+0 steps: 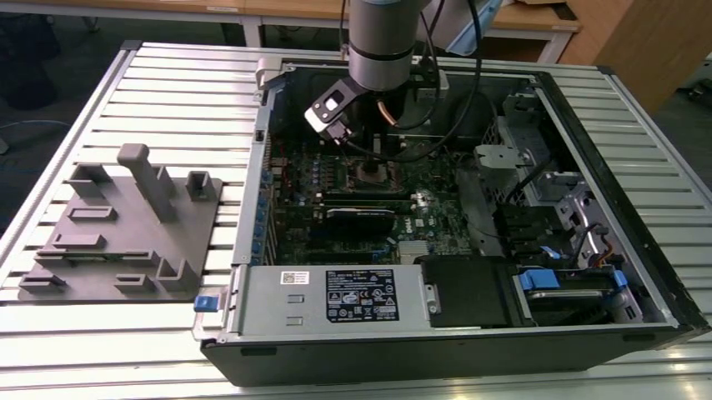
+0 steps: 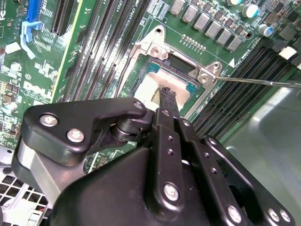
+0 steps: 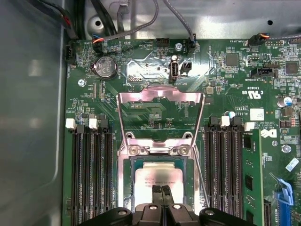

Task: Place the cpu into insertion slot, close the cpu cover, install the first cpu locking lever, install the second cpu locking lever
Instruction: 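Place the cpu into insertion slot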

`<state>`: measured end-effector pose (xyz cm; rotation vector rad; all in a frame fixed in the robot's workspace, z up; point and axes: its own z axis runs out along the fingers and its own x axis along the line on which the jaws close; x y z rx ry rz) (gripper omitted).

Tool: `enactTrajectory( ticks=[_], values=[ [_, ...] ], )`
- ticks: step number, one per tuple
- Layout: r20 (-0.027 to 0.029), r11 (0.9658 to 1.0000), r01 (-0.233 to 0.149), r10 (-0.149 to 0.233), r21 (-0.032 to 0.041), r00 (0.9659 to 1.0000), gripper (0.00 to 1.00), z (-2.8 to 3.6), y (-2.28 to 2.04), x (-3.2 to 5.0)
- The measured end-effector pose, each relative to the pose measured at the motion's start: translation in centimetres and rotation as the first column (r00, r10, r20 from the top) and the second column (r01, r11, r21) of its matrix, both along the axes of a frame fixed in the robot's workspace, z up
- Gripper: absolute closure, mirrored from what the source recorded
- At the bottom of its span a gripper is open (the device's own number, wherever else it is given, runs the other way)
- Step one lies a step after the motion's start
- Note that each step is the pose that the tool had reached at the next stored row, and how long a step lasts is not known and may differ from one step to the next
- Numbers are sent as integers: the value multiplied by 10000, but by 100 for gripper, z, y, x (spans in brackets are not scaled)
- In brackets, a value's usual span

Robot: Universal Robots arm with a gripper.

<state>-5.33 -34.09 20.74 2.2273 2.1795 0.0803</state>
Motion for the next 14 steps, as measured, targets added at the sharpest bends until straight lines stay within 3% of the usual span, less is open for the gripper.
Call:
enactTrajectory(
  ticks=[14],
  values=[
    [-3,10000,4,-4,-5,10000,89,-52,1,6]
  ],
)
